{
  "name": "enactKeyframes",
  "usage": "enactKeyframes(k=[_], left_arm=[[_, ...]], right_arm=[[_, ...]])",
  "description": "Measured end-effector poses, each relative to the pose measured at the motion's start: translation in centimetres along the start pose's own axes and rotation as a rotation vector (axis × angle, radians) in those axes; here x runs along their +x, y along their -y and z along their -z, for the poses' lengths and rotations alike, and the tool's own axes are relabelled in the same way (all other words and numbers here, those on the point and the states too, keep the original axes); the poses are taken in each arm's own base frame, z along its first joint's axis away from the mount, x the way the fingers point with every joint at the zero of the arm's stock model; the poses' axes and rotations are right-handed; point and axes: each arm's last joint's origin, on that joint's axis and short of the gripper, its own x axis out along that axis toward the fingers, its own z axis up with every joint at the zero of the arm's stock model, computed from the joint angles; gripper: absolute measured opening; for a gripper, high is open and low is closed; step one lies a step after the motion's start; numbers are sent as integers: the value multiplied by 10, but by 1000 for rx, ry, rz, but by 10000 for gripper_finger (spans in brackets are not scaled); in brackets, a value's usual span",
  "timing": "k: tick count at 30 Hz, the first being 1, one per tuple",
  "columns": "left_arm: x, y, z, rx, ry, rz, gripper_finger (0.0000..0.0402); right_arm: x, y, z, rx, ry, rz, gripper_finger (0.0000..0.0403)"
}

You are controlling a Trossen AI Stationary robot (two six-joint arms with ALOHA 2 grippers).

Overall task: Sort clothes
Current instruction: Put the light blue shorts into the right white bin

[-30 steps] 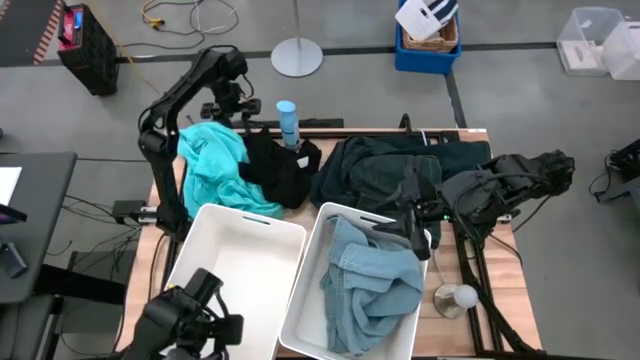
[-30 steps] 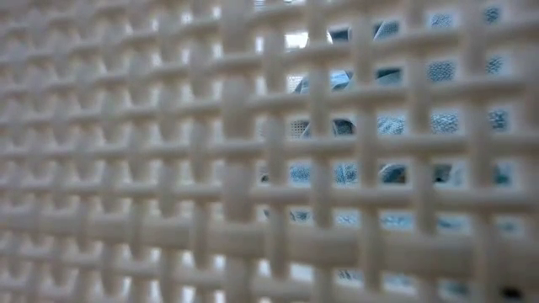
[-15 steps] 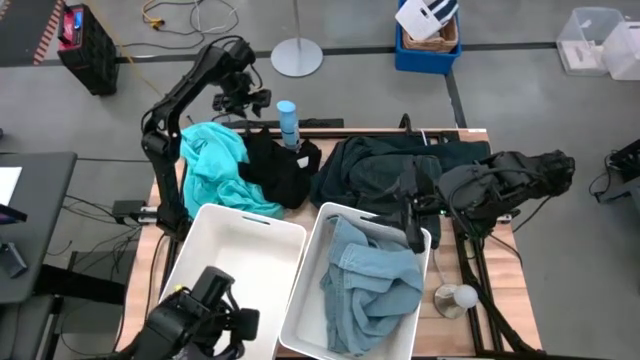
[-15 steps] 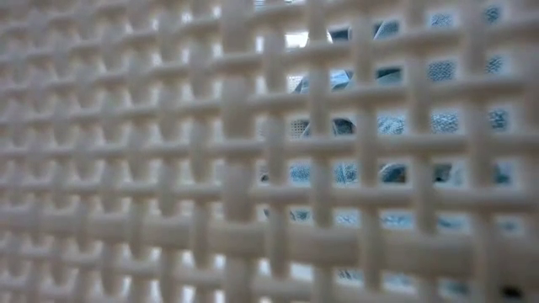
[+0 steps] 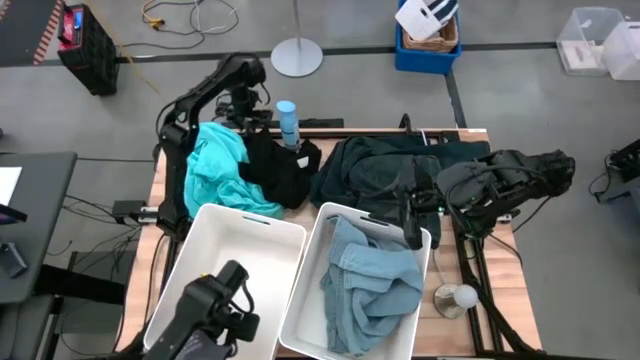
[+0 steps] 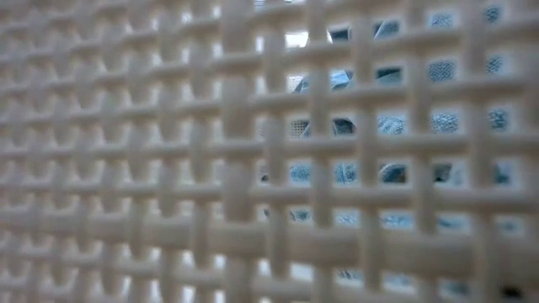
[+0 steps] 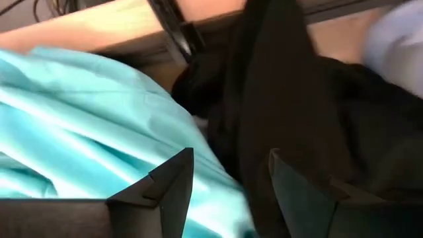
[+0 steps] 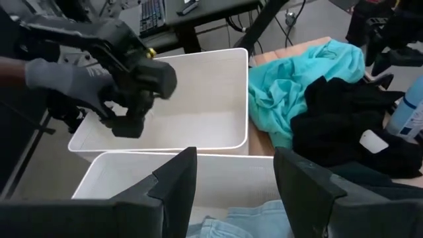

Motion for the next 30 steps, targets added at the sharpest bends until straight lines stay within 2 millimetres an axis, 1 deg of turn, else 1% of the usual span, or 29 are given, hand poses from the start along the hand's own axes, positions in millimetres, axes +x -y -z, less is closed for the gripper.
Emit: enactKeyframes(k=[3,10,16,18,20,23,26,30], left_arm=[[9,-3,-6,4,-21,-7,190],[7,-15,-8,-1,-24,14,189],[16,-22,-7,15,-59,7,189],[16,-23,-7,22,-59,7,189],[11,-25,-5,23,-46,11,189],[-7,-30,4,45,3,17,194],[-24,-35,13,50,53,12,205],[-38,-40,22,68,94,17,222]], right_arm=[[0,0,0,16,0,0,219],[0,0,0,36,0,0,219],[1,2,-1,46,2,7,219],[1,2,-1,47,2,7,219],[1,2,-1,49,2,7,219],[1,2,-1,57,1,8,219],[1,2,-1,48,1,8,219],[2,6,-2,32,5,25,219]])
